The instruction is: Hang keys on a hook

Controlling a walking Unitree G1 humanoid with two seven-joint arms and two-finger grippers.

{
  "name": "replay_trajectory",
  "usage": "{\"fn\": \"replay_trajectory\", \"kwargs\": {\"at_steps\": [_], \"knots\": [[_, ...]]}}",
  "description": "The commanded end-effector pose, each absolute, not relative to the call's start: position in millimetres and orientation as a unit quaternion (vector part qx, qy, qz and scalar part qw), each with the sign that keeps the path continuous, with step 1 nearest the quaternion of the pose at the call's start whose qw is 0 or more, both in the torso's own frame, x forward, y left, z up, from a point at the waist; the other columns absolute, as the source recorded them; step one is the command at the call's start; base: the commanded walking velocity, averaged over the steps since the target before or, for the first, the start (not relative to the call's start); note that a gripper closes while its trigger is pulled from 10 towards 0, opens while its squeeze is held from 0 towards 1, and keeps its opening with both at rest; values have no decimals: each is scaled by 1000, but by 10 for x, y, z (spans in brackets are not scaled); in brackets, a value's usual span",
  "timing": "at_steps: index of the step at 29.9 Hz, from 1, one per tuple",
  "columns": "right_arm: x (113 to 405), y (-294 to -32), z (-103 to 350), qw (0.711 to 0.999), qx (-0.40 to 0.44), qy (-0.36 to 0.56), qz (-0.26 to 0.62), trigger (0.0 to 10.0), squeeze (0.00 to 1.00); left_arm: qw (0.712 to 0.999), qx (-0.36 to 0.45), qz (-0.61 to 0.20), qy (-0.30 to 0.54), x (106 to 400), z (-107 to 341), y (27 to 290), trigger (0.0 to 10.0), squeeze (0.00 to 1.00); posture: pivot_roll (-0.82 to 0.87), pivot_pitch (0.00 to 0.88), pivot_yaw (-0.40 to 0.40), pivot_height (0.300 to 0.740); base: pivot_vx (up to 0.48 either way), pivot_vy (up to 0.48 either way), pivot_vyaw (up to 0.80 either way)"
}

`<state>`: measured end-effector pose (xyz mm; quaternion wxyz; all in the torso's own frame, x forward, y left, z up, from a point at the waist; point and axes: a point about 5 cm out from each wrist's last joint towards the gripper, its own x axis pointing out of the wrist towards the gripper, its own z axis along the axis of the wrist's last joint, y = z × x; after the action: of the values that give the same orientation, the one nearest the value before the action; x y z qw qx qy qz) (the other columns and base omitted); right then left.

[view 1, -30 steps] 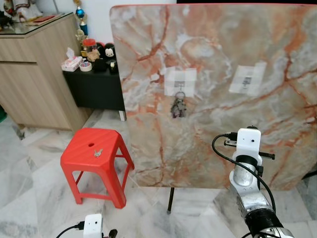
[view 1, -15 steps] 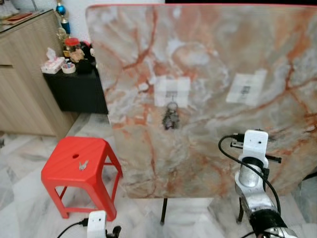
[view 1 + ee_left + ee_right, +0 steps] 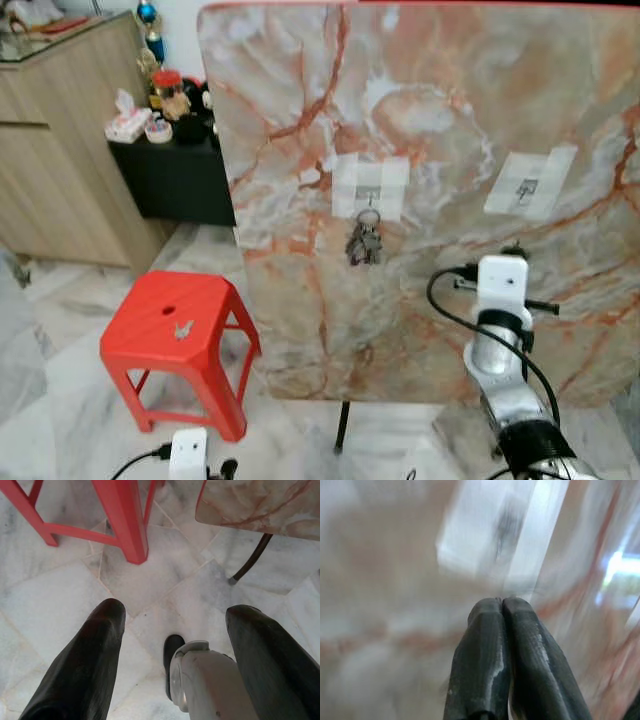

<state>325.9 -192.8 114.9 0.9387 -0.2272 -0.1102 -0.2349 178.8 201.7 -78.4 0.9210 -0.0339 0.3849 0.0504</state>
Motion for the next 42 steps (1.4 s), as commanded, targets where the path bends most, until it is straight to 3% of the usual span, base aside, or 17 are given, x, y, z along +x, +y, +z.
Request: {"fn": "replay_trajectory", "kwargs": {"at_steps": [1, 18, 42], "knots": [[3264, -1930, 1273, 929, -242, -144, -240, 10000, 0, 916, -35, 52, 397, 1723, -818, 2025, 10000, 0, -9, 0, -10, 706, 0, 0, 0], [3384, -2036, 1500, 891, -317, -162, -283, 10000, 0, 915, -36, 56, 398, 1724, -818, 2035, 10000, 0, -9, 0, -5, 706, 0, 0, 0], [3674, -2108, 1550, 883, -378, -96, -261, 10000, 0, 913, -39, 61, 401, 1724, -820, 2047, 10000, 0, 0, 0, -4, 706, 0, 0, 0]]}}
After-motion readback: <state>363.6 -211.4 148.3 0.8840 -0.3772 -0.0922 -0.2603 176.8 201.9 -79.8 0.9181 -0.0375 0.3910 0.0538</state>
